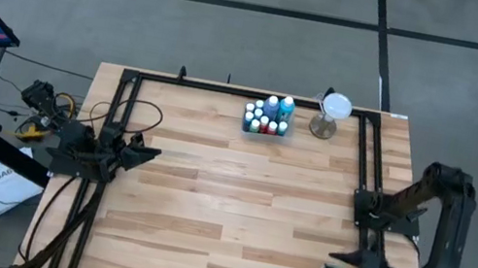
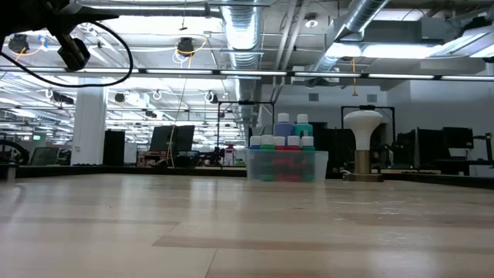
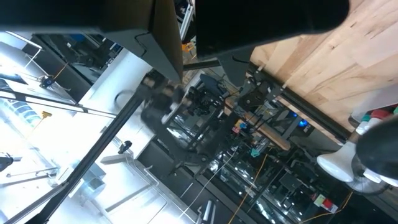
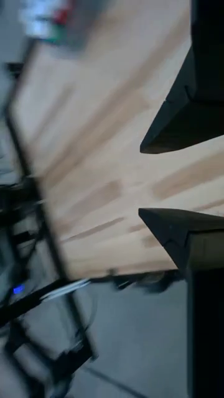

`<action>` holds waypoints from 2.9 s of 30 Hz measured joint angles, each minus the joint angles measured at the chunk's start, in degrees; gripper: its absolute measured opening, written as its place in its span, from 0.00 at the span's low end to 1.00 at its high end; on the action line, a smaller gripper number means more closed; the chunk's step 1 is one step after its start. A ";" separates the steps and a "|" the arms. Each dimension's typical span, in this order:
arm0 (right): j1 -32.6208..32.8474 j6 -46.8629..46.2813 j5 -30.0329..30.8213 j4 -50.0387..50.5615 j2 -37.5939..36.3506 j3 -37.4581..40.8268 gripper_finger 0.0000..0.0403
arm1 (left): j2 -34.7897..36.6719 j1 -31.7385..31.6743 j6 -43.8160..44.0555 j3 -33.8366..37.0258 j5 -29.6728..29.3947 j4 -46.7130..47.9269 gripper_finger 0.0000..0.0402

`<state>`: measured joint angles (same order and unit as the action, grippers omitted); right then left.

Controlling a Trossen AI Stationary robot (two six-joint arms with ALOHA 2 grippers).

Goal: Pick & Place Paint Supplies
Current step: Return to Home Position

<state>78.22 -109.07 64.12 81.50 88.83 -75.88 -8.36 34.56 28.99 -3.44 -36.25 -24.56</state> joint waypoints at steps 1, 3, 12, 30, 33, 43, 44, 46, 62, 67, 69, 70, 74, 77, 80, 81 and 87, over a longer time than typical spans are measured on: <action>-0.81 3.50 1.47 0.87 -1.30 -2.43 0.37 | 0.00 -0.01 0.00 0.00 0.00 0.00 0.00; -2.70 13.72 4.15 0.56 -4.37 -7.49 0.36 | 0.00 -0.01 0.00 0.00 0.00 0.00 0.00; -16.63 88.78 -3.11 -31.50 -21.79 -17.24 0.18 | 0.00 -0.01 0.00 0.00 -0.05 0.00 0.00; -72.85 112.35 -69.96 -62.24 -42.36 6.15 0.01 | 0.00 -0.01 0.00 0.00 -0.24 0.00 0.00; -75.27 109.77 -69.05 -70.58 -46.04 15.76 0.00 | 0.00 0.00 0.00 0.00 -0.23 0.00 0.00; -78.46 98.77 -61.80 -89.63 -63.41 45.49 0.00 | 0.00 0.00 0.00 0.00 -0.19 0.00 0.00; -78.45 98.30 -61.43 -89.71 -65.50 47.42 0.00 | 0.02 0.00 0.00 0.00 -0.17 -0.02 0.00; -78.37 98.01 -61.21 -89.86 -69.47 50.49 0.00 | 0.00 0.00 0.00 0.00 -0.18 0.00 0.00; -77.18 94.42 -59.57 -77.72 -86.20 59.01 0.00 | -0.06 -0.02 0.00 0.02 0.00 -0.06 0.00; -77.21 94.84 -59.50 -76.22 -87.06 59.50 0.00 | -0.42 -0.02 0.00 0.02 0.10 -0.24 0.00; -77.23 95.55 -59.29 -77.51 -87.76 61.32 0.00 | -0.42 -0.02 0.00 0.02 0.11 -0.19 0.00; -77.25 95.69 -59.30 -78.70 -88.41 62.38 0.00 | -0.42 -0.02 0.00 0.02 0.09 -0.17 0.00; -77.20 95.13 -59.12 -81.99 -88.58 67.31 0.00 | -0.85 -0.02 0.00 0.02 0.09 -0.28 0.00; -77.16 94.12 -59.10 -85.96 -88.59 70.66 0.00 | -0.81 -0.02 0.00 0.02 0.07 -0.39 0.00; -77.16 93.96 -59.10 -89.24 -88.58 73.61 0.00 | -0.81 -0.02 0.00 0.02 0.09 -0.39 0.00; -77.16 93.69 -59.10 -90.87 -88.59 74.64 0.00 | -0.81 -0.02 0.00 0.02 0.07 -0.39 0.00; -77.23 92.57 -57.90 -89.15 -88.55 75.45 0.00 | -0.85 -0.02 0.00 0.02 0.07 -0.38 0.00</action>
<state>0.99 -16.50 6.22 -7.65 0.28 -0.43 -9.21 34.54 28.99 -3.42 -36.18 -24.94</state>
